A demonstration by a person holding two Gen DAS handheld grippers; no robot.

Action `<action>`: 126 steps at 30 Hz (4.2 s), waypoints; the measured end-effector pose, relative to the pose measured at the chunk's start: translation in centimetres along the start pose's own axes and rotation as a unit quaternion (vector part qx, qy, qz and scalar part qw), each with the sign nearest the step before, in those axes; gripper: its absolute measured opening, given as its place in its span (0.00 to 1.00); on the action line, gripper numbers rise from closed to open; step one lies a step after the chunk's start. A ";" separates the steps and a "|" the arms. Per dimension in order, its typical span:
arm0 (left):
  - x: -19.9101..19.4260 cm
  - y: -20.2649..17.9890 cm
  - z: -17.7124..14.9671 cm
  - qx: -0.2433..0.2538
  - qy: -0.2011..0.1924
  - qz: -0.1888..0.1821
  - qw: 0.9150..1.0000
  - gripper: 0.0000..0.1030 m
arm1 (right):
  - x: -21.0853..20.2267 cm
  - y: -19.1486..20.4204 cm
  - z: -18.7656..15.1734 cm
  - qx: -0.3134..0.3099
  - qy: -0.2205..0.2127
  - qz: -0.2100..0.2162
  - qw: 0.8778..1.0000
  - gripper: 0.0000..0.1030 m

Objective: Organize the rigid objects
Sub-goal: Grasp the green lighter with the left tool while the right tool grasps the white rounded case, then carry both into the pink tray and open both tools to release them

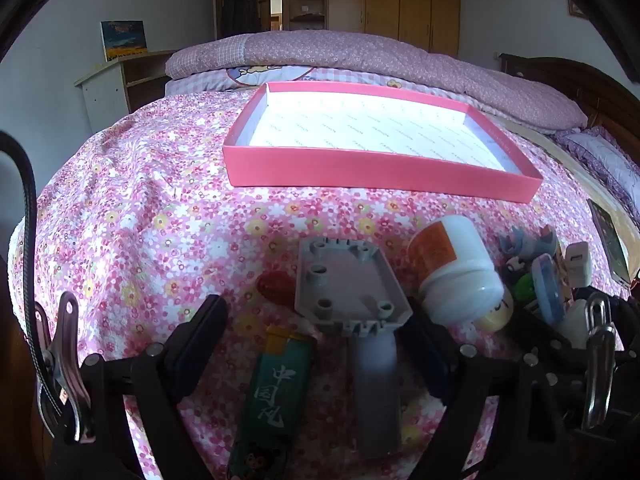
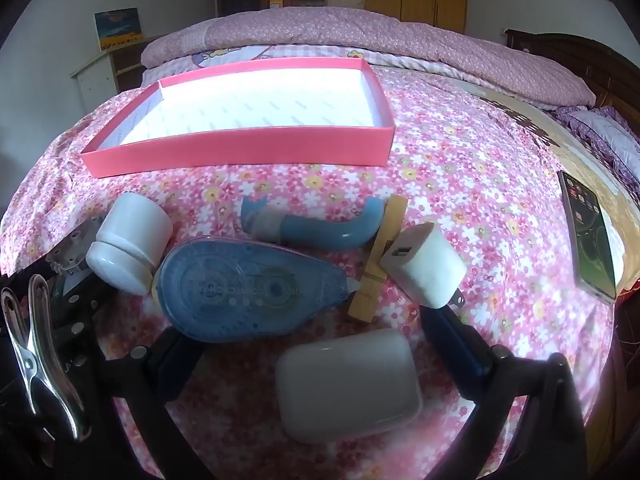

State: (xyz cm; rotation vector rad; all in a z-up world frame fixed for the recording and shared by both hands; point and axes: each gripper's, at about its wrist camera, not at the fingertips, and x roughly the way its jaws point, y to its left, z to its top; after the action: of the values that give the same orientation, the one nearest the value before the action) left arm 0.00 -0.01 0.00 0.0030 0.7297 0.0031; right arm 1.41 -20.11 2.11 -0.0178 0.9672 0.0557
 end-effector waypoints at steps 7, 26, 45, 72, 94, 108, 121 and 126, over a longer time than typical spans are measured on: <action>0.0 0.0 0.0 0.000 -0.003 0.000 1.000 0.87 | 0.0 0.0 0.0 0.000 -0.007 -0.001 1.000 1.00; -0.3 0.1 0.1 -0.001 0.010 -0.011 1.000 0.86 | 0.4 -1.2 0.1 -0.009 0.005 0.019 1.000 1.00; -3.9 3.5 0.0 -0.015 0.023 -0.062 0.998 0.85 | -3.6 -2.5 -0.6 -0.035 -0.016 0.103 0.994 1.00; -3.7 3.4 -2.0 0.009 0.038 -0.057 0.998 0.48 | -3.8 -4.0 -2.5 -0.032 0.013 0.125 0.992 0.70; -3.5 3.5 -1.7 0.010 0.034 -0.048 0.998 0.23 | -2.8 -3.7 -2.6 -0.047 0.016 0.092 0.995 0.56; -4.6 3.8 -0.6 -0.009 0.033 -0.077 0.996 0.23 | -4.4 -3.5 -2.3 -0.047 0.007 0.121 0.992 0.56; -5.0 3.0 2.2 0.002 0.010 -0.083 0.996 0.23 | -5.1 -3.4 0.5 -0.053 -0.013 0.138 0.989 0.56; -5.2 3.0 3.9 0.001 -0.005 -0.083 0.997 0.23 | -4.7 -3.2 1.7 -0.049 -0.013 0.146 0.988 0.56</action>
State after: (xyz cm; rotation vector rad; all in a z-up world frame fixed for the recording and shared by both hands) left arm -1.25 2.95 6.35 -0.0547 0.7189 -0.1563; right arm 0.33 -23.45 6.88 0.0339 0.9339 0.3730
